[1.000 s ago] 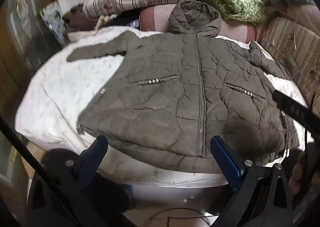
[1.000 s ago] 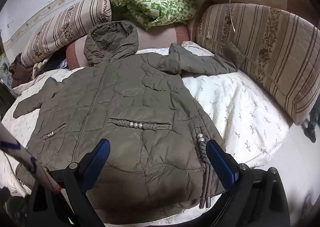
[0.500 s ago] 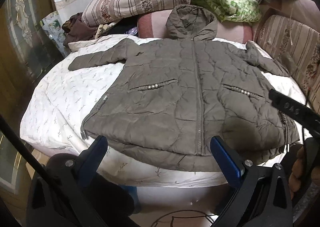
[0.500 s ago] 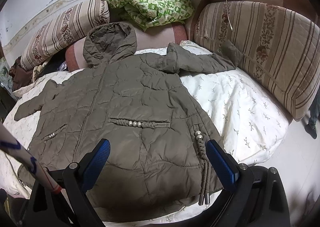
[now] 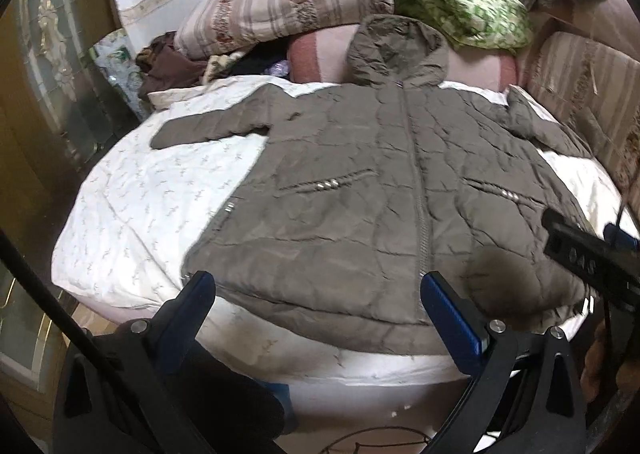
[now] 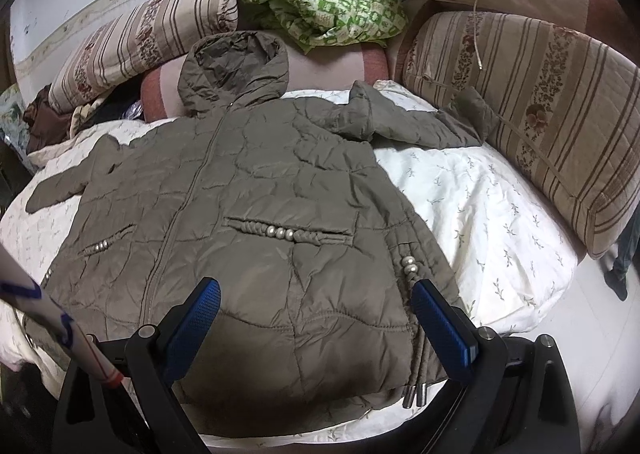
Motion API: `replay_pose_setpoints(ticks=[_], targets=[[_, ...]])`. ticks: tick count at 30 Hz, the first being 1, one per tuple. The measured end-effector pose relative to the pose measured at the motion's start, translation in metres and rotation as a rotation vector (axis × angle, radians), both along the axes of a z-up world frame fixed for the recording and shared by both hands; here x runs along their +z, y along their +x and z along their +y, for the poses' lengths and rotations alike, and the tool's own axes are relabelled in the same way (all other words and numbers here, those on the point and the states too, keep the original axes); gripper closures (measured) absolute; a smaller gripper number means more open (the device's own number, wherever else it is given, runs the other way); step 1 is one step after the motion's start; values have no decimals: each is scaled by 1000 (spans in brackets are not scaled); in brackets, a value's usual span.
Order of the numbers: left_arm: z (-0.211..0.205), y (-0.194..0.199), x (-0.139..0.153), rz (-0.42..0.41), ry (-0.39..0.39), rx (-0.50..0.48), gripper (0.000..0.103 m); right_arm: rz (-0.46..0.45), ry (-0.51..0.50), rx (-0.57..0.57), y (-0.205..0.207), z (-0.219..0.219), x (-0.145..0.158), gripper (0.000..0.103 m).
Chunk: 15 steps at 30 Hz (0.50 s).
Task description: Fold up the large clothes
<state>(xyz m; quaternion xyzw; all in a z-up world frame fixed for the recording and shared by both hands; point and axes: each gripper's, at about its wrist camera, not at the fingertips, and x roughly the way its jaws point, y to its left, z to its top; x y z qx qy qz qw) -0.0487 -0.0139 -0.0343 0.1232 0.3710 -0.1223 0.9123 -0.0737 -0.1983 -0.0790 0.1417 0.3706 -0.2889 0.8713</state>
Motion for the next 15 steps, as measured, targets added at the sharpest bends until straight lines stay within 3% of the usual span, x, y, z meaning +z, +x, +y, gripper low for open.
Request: replay_pose_setpoints(ticks=[6,15], targets=[[14,7,2,5,-63,21,1,18,-35,42,6,14,-4,4],[15,7,0,3,-44,22,1,45,-145,37,8,26,-3,4]])
